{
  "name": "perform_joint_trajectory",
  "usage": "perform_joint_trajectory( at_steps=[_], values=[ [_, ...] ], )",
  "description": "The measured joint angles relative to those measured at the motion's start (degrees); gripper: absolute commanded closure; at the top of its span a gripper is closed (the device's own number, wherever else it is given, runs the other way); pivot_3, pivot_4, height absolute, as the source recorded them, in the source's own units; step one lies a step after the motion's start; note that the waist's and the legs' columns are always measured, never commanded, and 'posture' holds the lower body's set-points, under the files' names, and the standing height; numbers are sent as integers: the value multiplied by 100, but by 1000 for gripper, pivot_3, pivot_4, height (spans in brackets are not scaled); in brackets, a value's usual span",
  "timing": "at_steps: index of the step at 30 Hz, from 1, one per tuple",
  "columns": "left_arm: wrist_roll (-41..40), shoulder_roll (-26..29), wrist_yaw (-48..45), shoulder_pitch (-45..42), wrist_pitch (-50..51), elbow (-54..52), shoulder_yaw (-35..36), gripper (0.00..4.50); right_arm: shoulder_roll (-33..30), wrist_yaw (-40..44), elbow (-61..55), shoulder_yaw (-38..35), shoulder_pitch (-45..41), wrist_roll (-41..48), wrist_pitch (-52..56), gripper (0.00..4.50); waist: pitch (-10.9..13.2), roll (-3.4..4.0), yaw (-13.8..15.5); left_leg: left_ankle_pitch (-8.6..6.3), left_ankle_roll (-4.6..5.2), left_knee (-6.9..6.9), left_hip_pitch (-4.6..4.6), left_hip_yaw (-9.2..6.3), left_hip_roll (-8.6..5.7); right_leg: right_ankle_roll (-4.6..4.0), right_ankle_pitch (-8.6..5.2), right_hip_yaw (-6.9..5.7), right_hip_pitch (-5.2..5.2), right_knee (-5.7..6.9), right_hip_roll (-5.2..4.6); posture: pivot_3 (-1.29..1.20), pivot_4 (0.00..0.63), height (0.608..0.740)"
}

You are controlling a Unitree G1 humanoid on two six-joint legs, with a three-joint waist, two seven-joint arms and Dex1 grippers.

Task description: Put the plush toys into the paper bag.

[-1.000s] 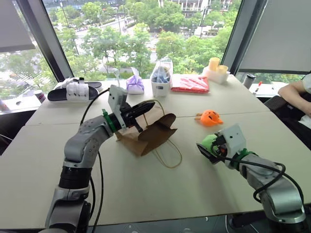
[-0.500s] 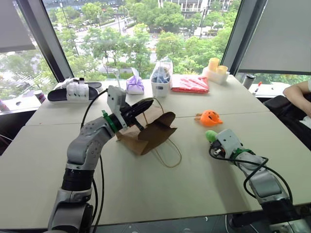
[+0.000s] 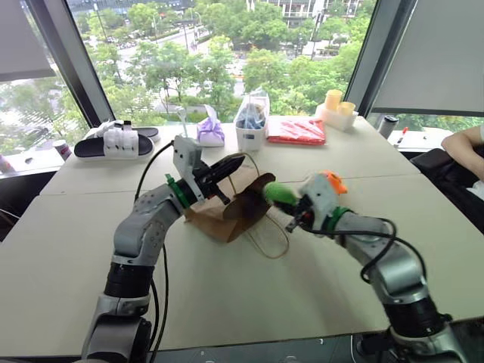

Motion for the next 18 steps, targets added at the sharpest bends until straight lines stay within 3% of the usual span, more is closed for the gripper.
perform_joint_trajectory(
  at_steps=[13,16,18],
  values=[
    [-656,-353,407,124,744,-838,-35,4500,1290,-49,2623,560,-1100,-509,-1482,4475,0,1,-38,9,-16,-7,0,1,1,0,0,1,-11,6,1,0,150,740],
    [-676,-412,567,161,822,-963,-42,4500,1508,42,2958,600,-1143,-529,-1635,3252,1,1,-35,9,-16,-7,0,1,1,0,0,1,-11,6,1,0,150,740],
    [-719,-417,651,160,873,-974,-37,4500,1603,121,3031,599,-1194,-526,-1635,2142,1,1,-41,9,-16,-7,0,1,1,0,0,1,-11,6,1,0,150,740]
  ],
)
